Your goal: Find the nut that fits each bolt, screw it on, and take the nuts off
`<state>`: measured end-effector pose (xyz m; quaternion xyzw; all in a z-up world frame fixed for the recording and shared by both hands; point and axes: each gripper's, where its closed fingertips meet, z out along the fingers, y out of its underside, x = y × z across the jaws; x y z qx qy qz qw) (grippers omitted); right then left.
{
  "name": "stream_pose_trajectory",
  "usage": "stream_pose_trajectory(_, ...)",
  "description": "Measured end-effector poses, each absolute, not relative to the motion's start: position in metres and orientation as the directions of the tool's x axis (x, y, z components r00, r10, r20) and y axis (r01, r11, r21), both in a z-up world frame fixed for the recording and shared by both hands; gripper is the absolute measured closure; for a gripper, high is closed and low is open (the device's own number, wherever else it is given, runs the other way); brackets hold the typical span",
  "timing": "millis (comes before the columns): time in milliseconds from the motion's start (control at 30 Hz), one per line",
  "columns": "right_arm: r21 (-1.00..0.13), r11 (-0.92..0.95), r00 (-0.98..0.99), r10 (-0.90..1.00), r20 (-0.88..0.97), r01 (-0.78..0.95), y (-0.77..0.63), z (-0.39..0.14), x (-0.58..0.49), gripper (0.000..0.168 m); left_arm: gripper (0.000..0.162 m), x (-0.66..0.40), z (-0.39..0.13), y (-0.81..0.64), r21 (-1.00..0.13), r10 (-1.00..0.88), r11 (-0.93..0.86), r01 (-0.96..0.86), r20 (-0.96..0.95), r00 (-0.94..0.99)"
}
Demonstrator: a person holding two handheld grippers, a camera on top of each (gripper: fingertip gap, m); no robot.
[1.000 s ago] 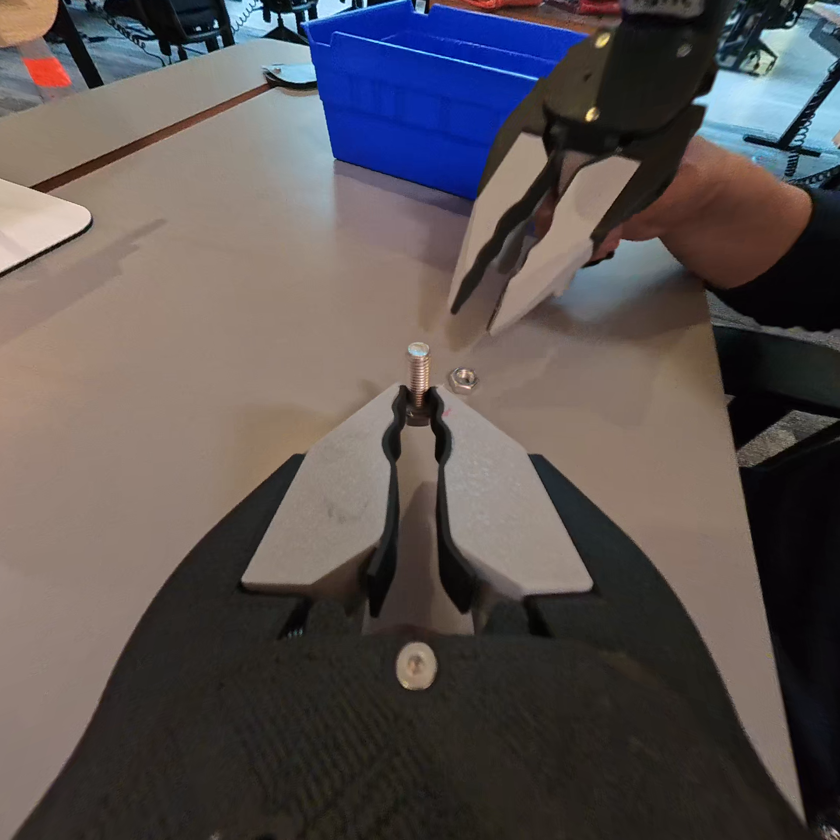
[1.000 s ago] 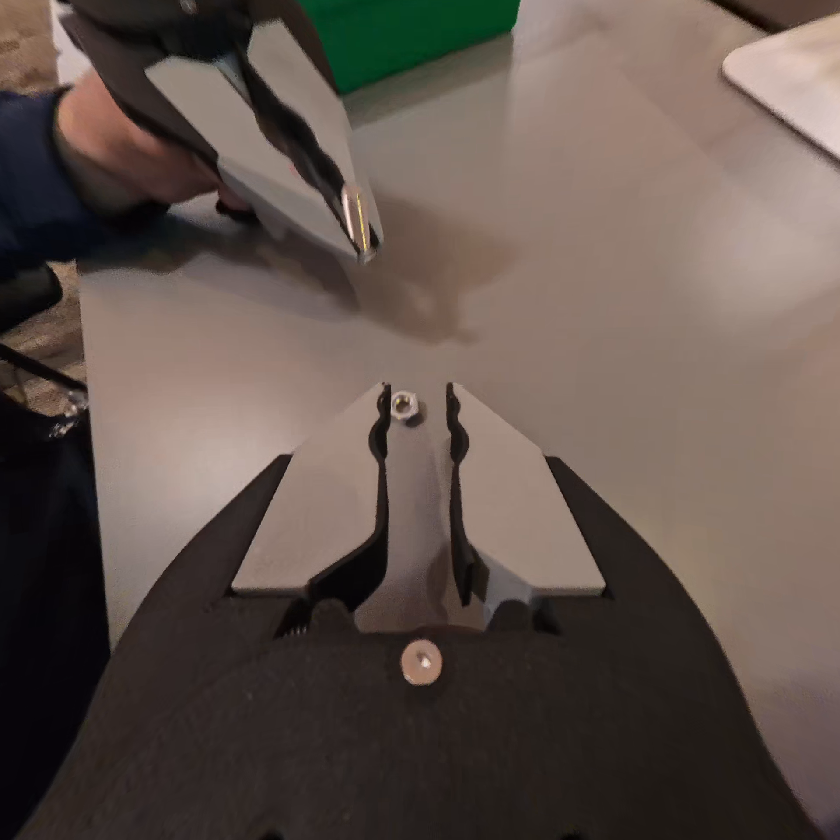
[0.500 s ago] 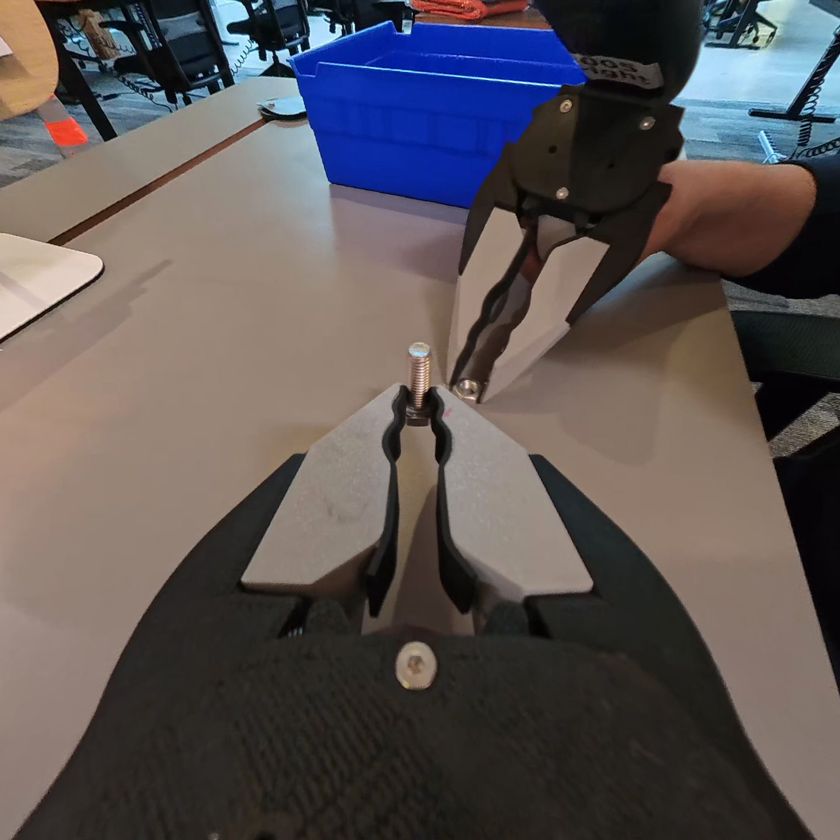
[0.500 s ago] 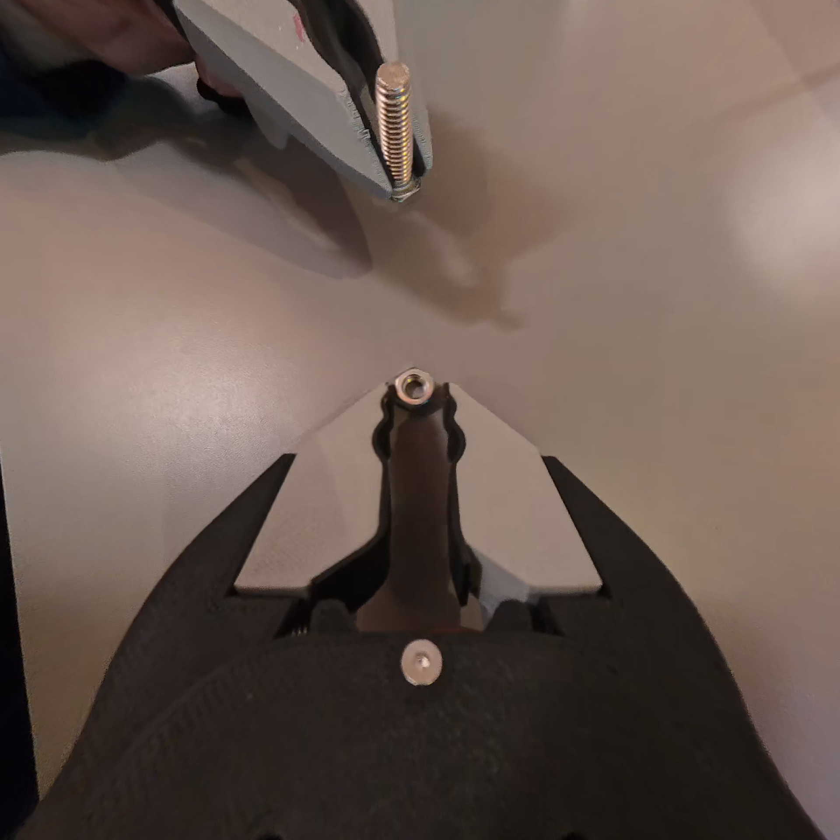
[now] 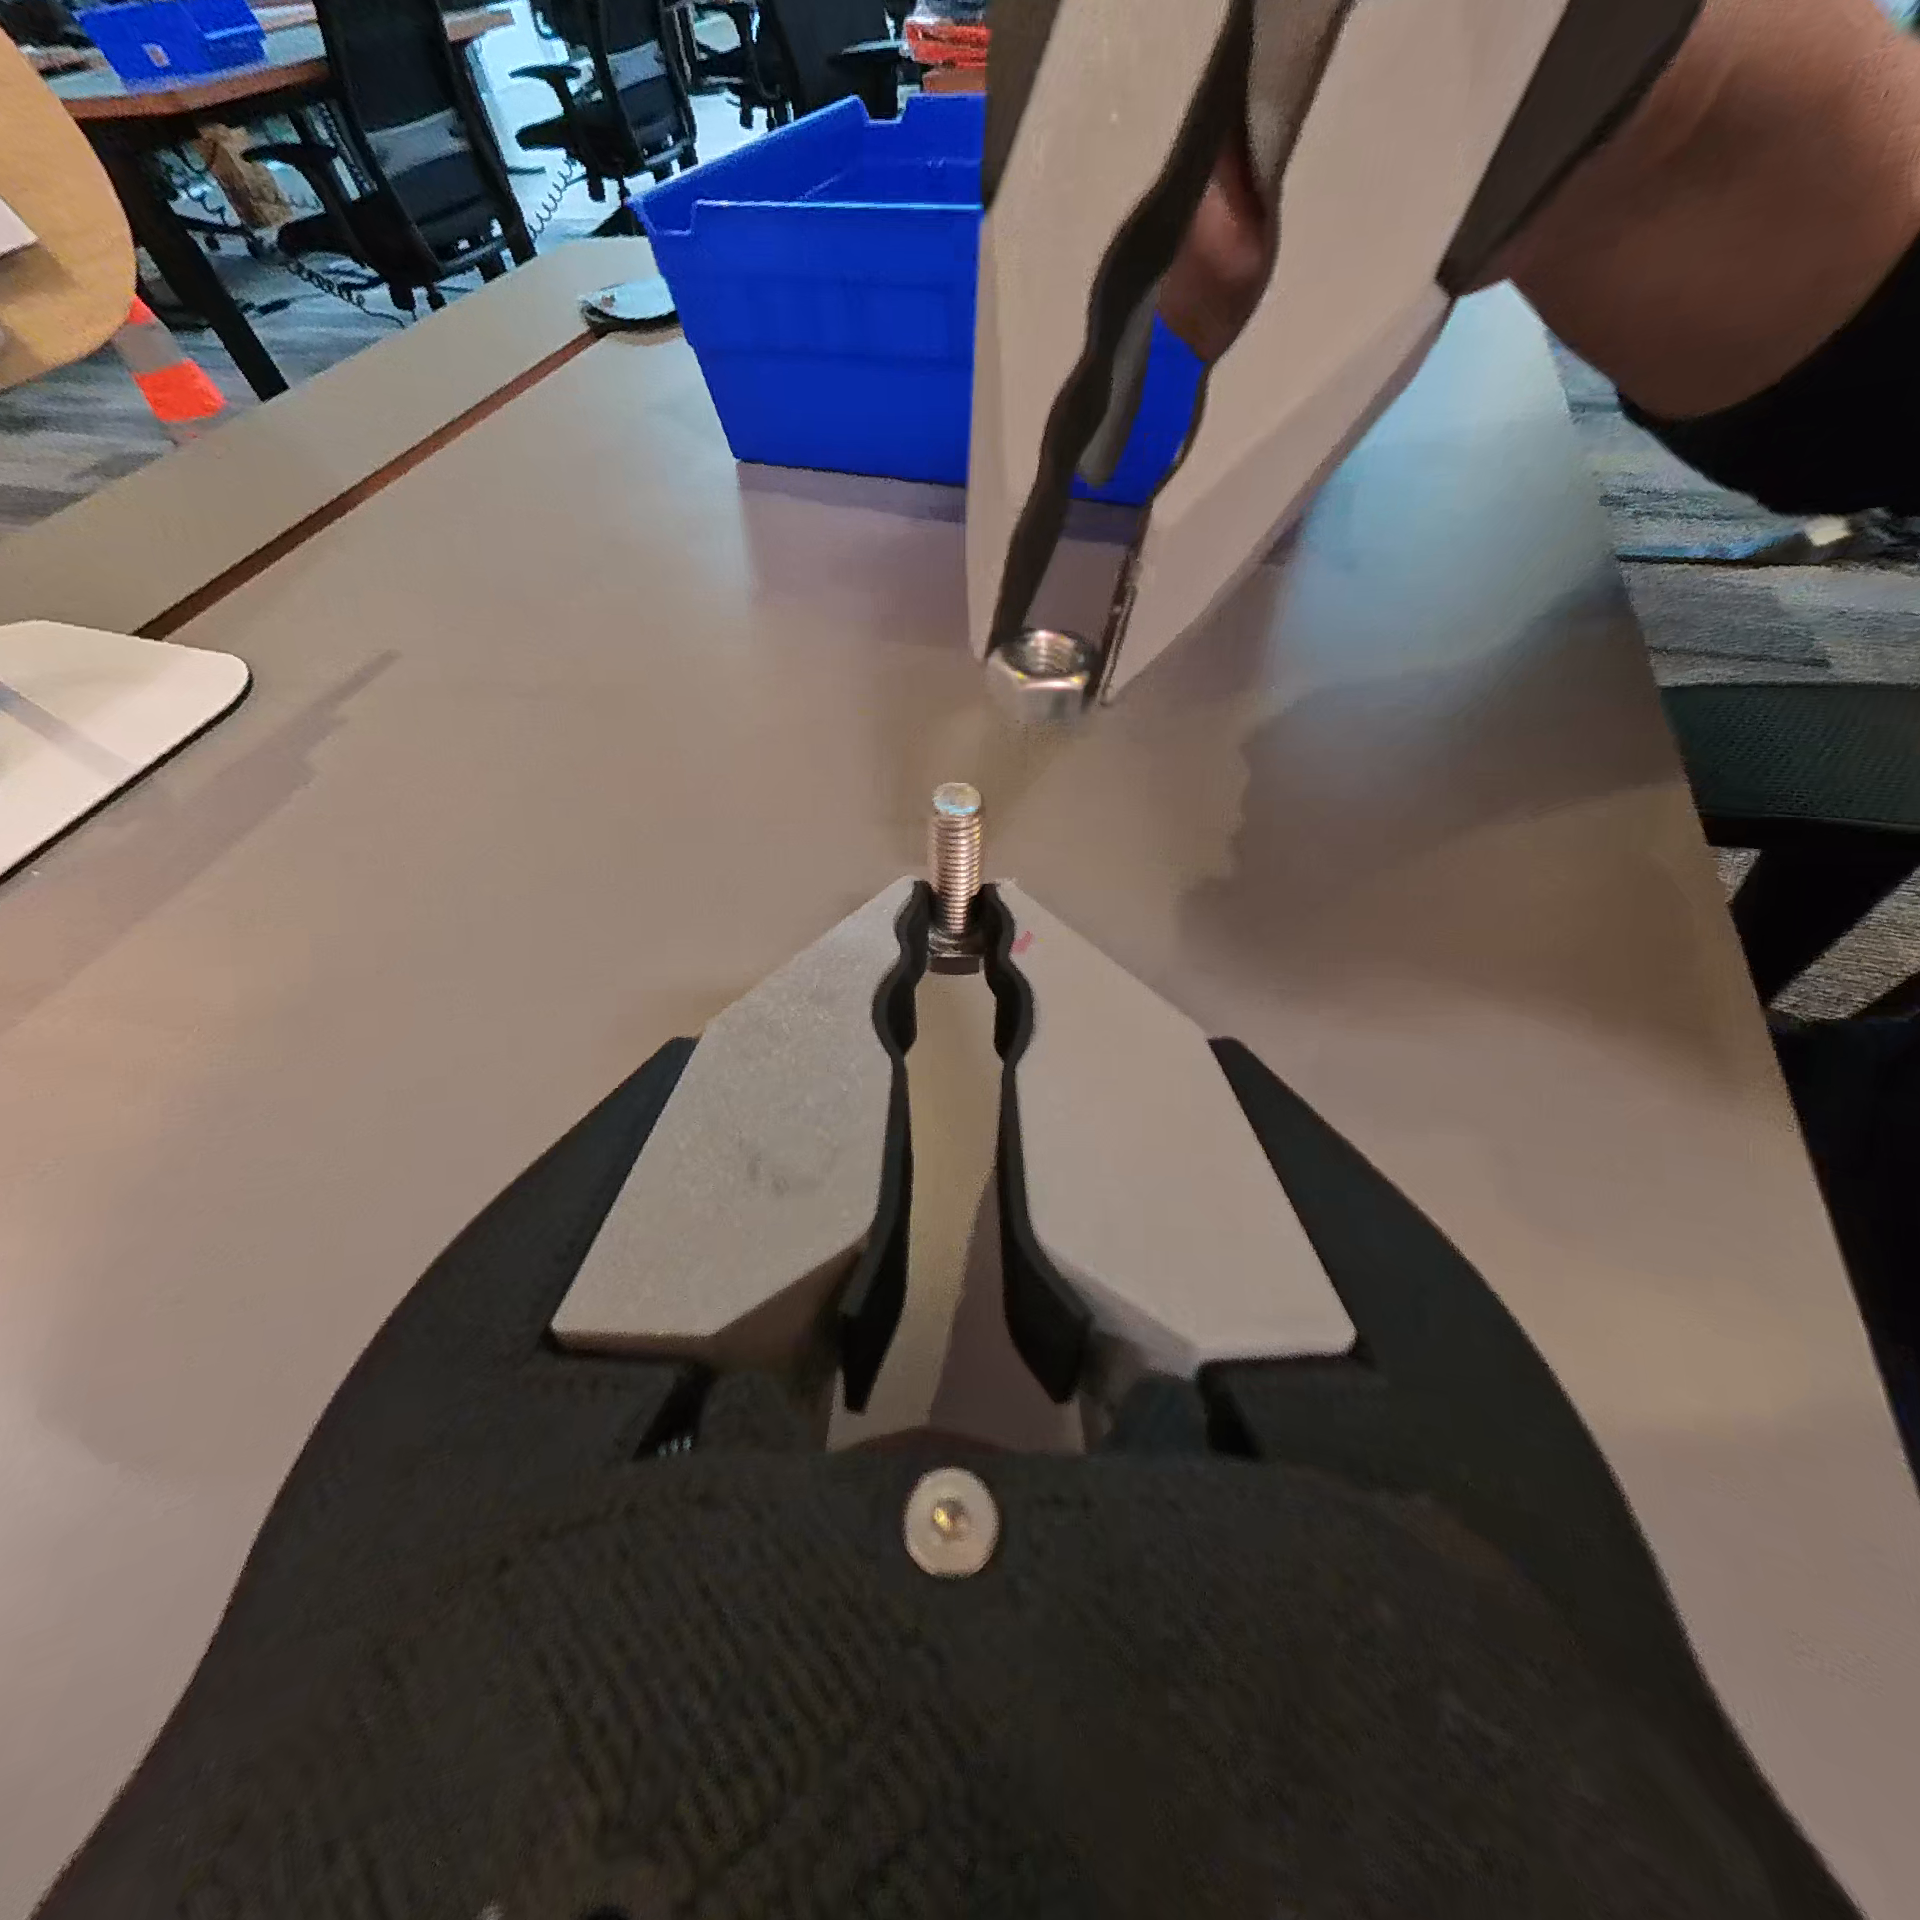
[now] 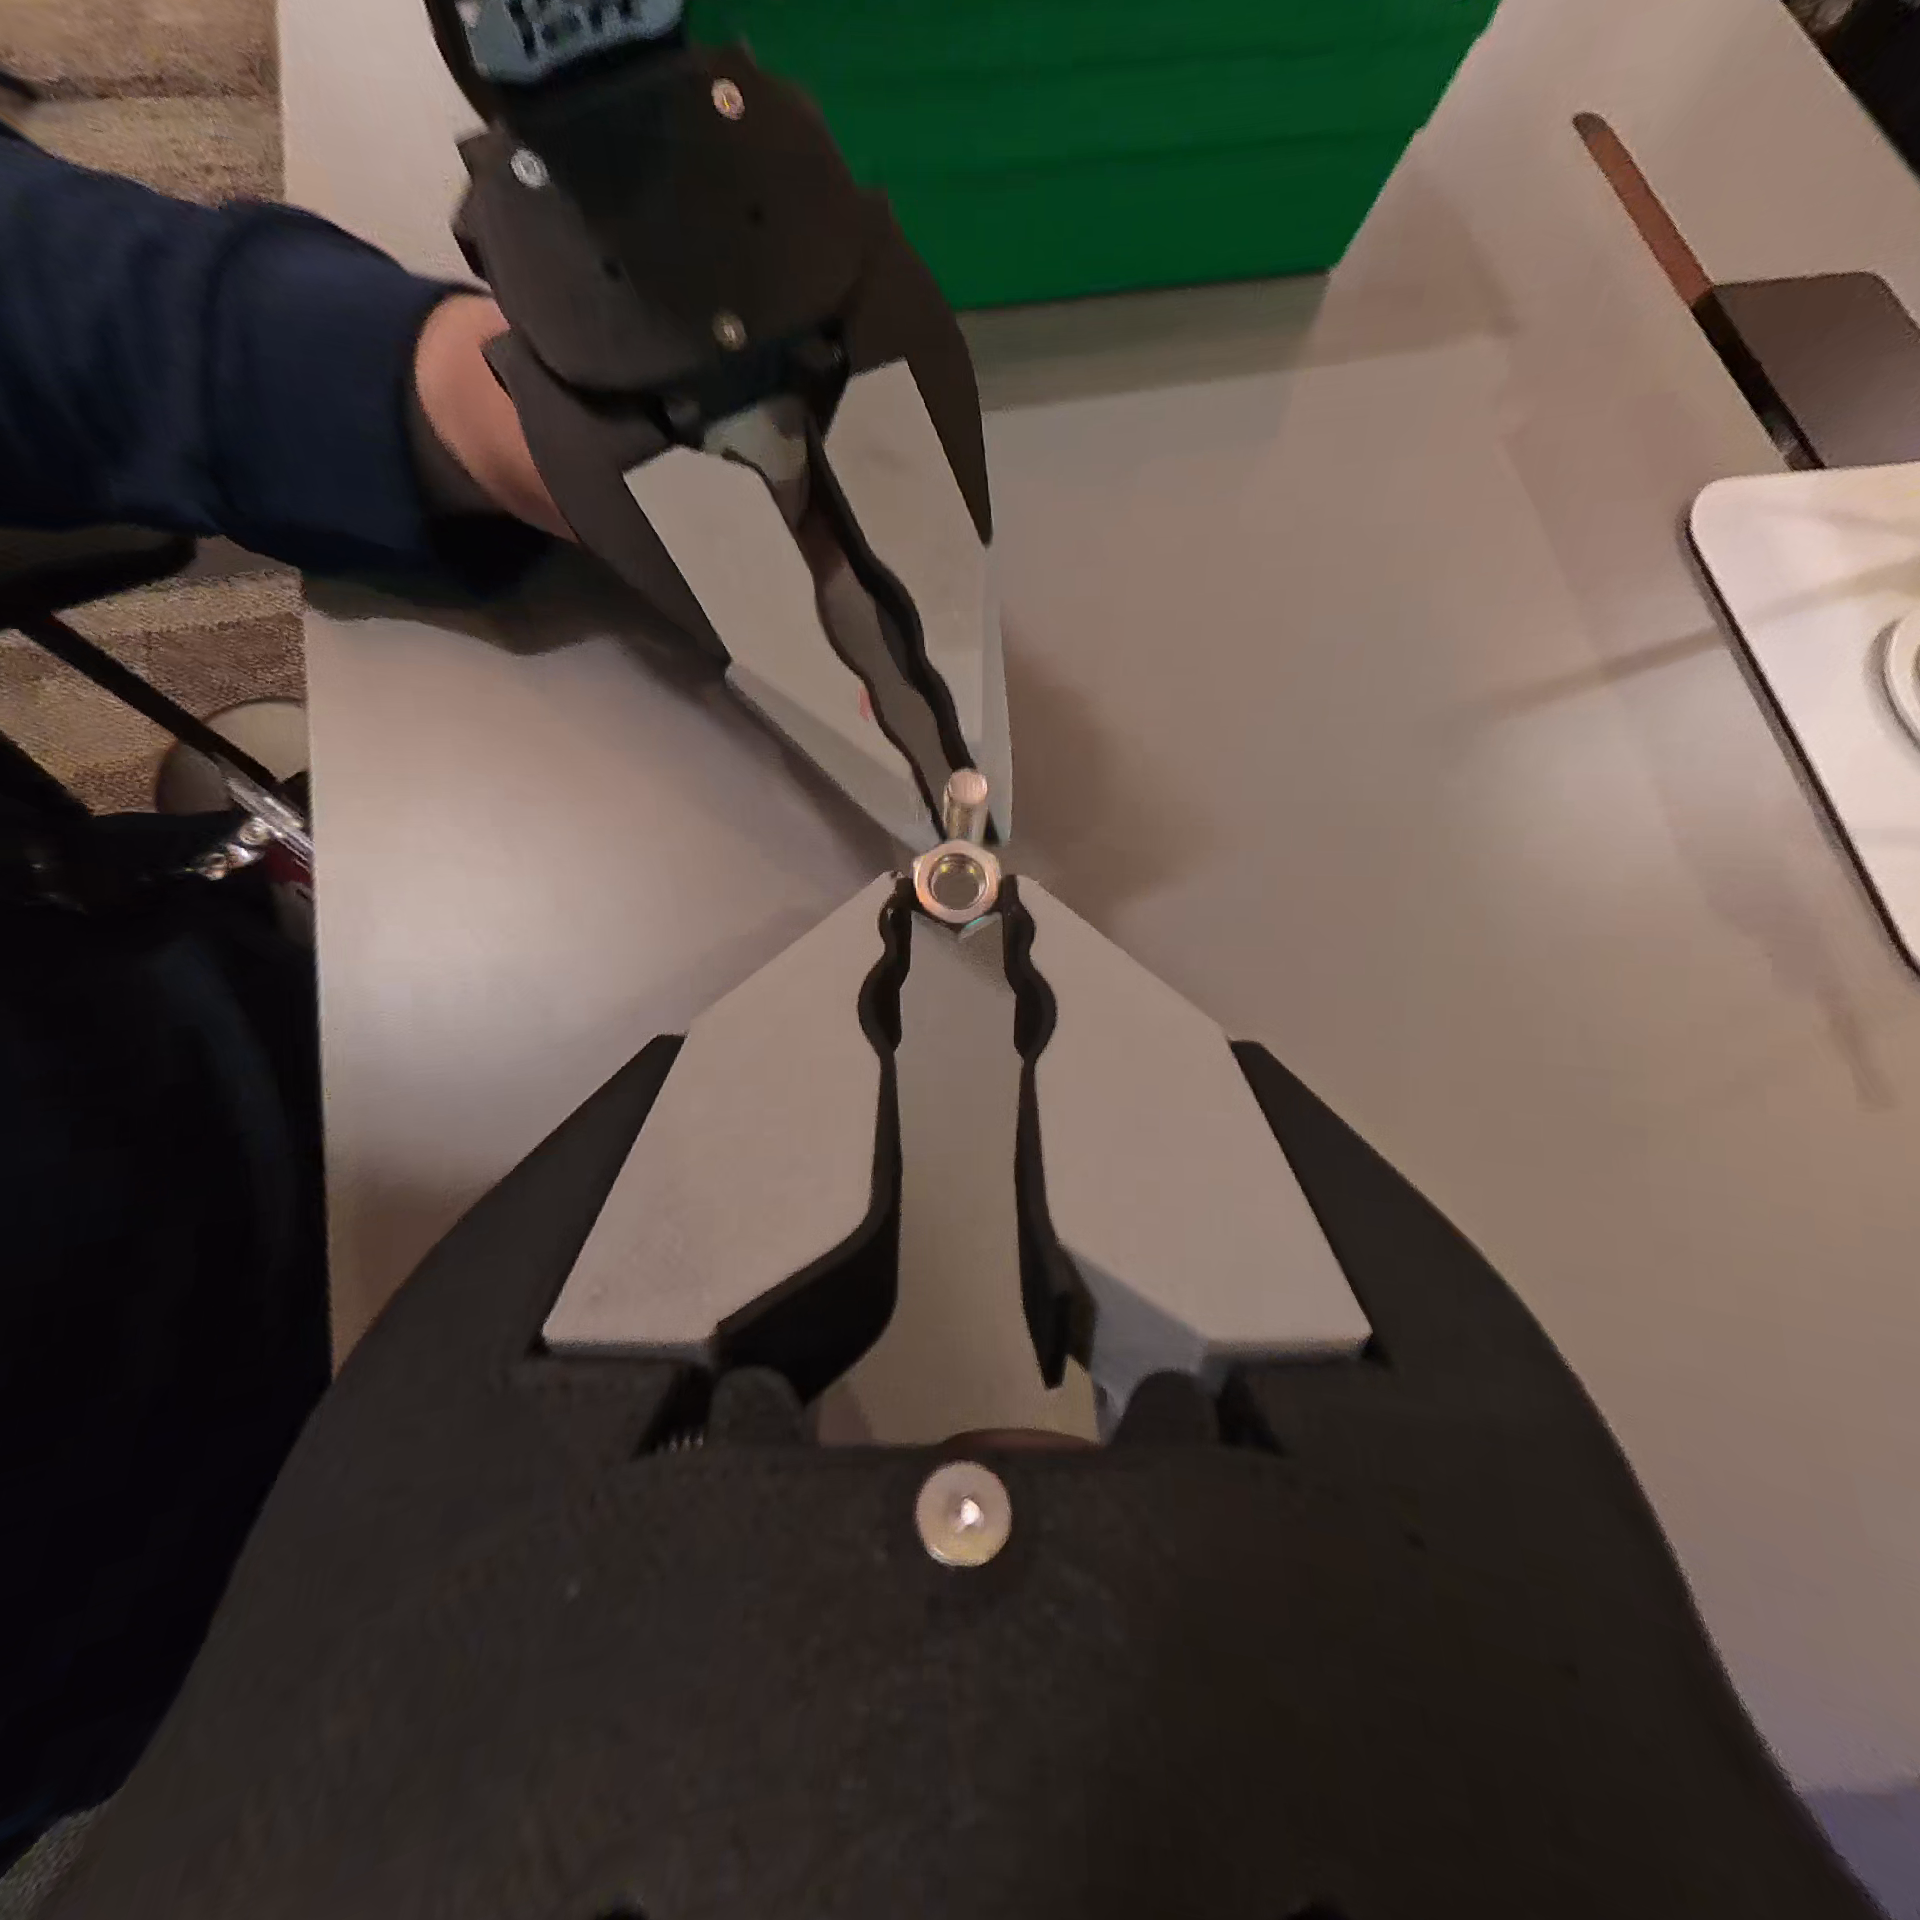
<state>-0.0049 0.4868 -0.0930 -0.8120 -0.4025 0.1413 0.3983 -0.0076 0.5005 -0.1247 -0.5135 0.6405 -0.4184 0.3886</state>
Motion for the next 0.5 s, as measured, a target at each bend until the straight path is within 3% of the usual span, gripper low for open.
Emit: stream_pose_trajectory(500,-0.712,-0.392,0.614,0.786,0.069,0.583,0.502,-0.093,-0.020,0.154,0.155,-0.006,-0.124,0.500,-0.937,-0.986,0.096,-0.337,-0.043,-0.162)
